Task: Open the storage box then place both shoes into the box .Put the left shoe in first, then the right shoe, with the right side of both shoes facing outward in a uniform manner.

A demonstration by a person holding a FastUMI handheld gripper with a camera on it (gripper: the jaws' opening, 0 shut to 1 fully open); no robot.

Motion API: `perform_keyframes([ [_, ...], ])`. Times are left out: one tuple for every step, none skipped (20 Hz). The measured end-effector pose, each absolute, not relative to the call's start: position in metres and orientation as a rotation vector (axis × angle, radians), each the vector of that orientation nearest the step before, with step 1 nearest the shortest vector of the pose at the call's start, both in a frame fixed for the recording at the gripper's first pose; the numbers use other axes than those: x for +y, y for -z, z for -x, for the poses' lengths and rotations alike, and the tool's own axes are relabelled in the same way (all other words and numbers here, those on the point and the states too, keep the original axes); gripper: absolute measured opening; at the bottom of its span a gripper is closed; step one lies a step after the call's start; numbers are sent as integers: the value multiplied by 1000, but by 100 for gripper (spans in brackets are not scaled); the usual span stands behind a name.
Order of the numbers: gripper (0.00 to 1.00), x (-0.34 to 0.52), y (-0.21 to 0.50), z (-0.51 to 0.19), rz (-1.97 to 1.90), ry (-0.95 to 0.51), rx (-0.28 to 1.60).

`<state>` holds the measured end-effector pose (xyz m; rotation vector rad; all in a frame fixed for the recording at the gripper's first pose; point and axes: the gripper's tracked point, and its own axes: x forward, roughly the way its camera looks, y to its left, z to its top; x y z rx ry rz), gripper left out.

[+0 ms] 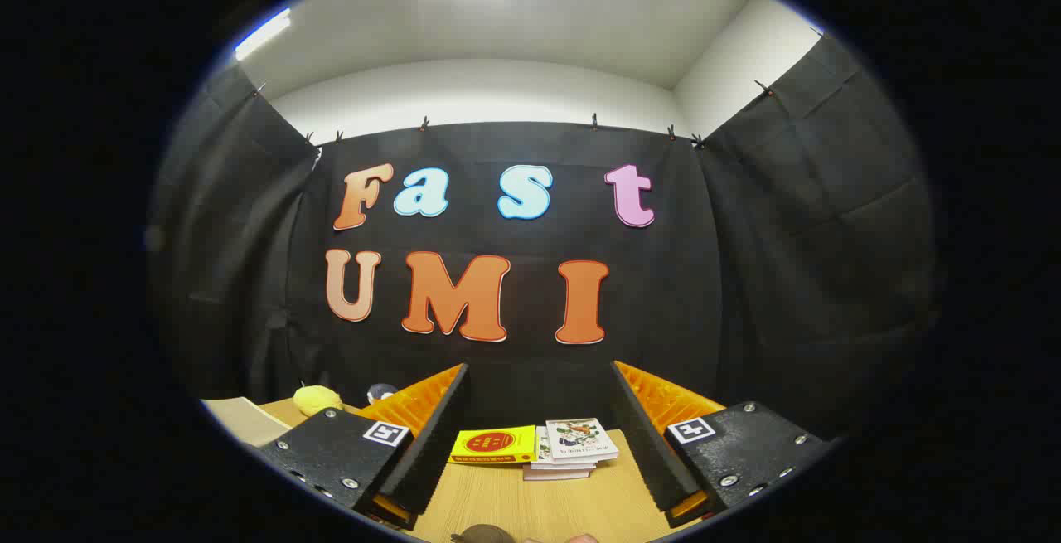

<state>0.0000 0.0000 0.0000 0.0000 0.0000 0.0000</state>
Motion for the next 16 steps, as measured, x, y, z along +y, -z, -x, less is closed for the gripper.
perform_keyframes([
  [97, 0, -2, -1, -6, -5, -5],
  [98, 0, -4, -2, -6, -8, -3],
  [98, 1, -5, -4, -4, -12, -4],
  [97, 1, -6, -4, -1, -12, -3],
  [97, 4, -6, -6, 0, -18, 2],
  [97, 7, -5, -6, 0, -23, 5],
  [97, 10, -4, -7, 4, -27, 9],
  [97, 12, -5, -7, 12, -30, 6],
  [97, 13, -7, -7, 24, -30, -3],
  [97, 15, -9, -7, 31, -33, -11],
  [97, 17, -9, -7, 31, -37, -14],
  [97, 18, -6, -8, 27, -45, -10],
  [98, 19, -6, -8, 24, -48, -6],
  [97, 17, -7, -9, 20, -46, -9],
  [98, 15, -8, -12, 15, -40, -11],
  [97, 13, -7, -12, 9, -37, -8],
])
